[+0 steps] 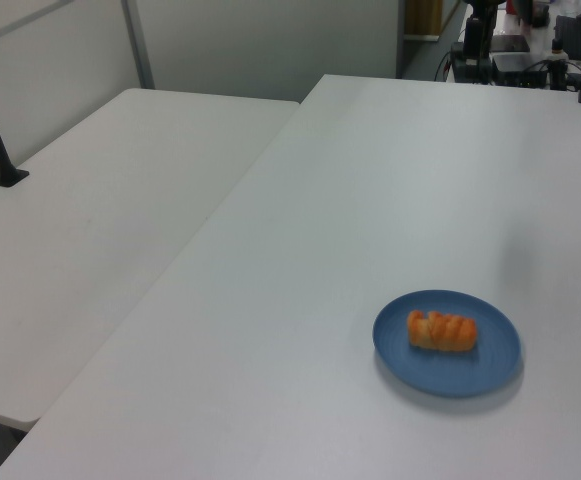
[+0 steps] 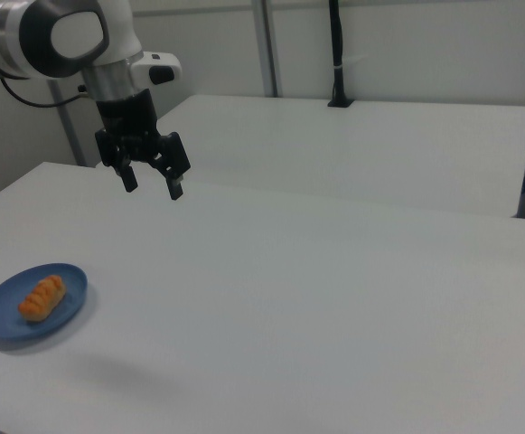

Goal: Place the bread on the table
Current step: 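Move the gripper over the blue plate toward the orange bread roll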

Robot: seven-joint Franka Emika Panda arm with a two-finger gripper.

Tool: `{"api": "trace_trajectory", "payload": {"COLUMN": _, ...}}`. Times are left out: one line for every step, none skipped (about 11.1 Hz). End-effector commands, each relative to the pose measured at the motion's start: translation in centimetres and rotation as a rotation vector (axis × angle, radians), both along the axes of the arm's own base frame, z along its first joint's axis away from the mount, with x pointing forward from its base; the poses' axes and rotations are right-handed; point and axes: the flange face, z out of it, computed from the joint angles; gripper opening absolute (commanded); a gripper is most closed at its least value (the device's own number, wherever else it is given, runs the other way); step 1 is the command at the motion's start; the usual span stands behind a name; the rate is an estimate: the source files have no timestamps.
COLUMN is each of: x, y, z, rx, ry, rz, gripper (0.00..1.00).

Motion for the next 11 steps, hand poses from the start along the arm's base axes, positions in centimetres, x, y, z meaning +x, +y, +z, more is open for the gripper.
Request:
{"api": "trace_trajectory", "payload": {"x": -0.3, "y": 0.3, "z": 0.2, "rx": 0.022, "ry": 0.017, "rz": 0.009, "gripper": 1.00}}
{"api": "trace_trajectory", "payload": {"x": -0.3, "y": 0.3, "z": 0.1, "rx": 0.022, "ry": 0.018, "rz": 0.011, "gripper": 1.00}}
{"api": "trace_trajectory", "payload": {"x": -0.3, "y": 0.3, "z": 0.2, "rx": 0.022, "ry": 0.017, "rz": 0.009, "gripper": 1.00}}
{"api": "trace_trajectory", "payload": {"x": -0.3, "y": 0.3, "z": 0.1, "rx": 0.022, "ry": 0.020, "rz": 0.009, "gripper": 1.00}}
{"api": "trace_trajectory", "payload": {"x": -0.3, "y": 0.5, "z": 0.1, "rx": 0.022, "ry": 0.020, "rz": 0.010, "gripper": 1.00}}
{"api": "trace_trajectory", "payload": {"x": -0.5, "y": 1.0, "z": 0.3, "rx": 0.022, "ry": 0.017, "rz": 0.018, "gripper": 1.00}}
{"api": "trace_trajectory", "payload": {"x": -0.5, "y": 1.9, "z": 0.1, "rx": 0.025, "ry": 0.018, "rz": 0.023, "gripper": 1.00}}
{"api": "trace_trajectory", "payload": {"x": -0.4, "y": 4.9, "z": -0.4, "rx": 0.028, "ry": 0.022, "rz": 0.027, "gripper": 1.00}}
{"api": "trace_trajectory", "payload": {"x": -0.6, "y": 7.2, "z": -0.4, "rx": 0.027, "ry": 0.016, "rz": 0.006, "gripper": 1.00}}
{"api": "trace_trajectory", "payload": {"x": -1.0, "y": 10.2, "z": -0.2, "rx": 0.026, "ry": 0.012, "rz": 0.016, "gripper": 1.00}}
{"api": "trace_trajectory", "payload": {"x": -1.7, "y": 13.4, "z": -0.2, "rx": 0.023, "ry": 0.011, "rz": 0.030, "gripper": 1.00}}
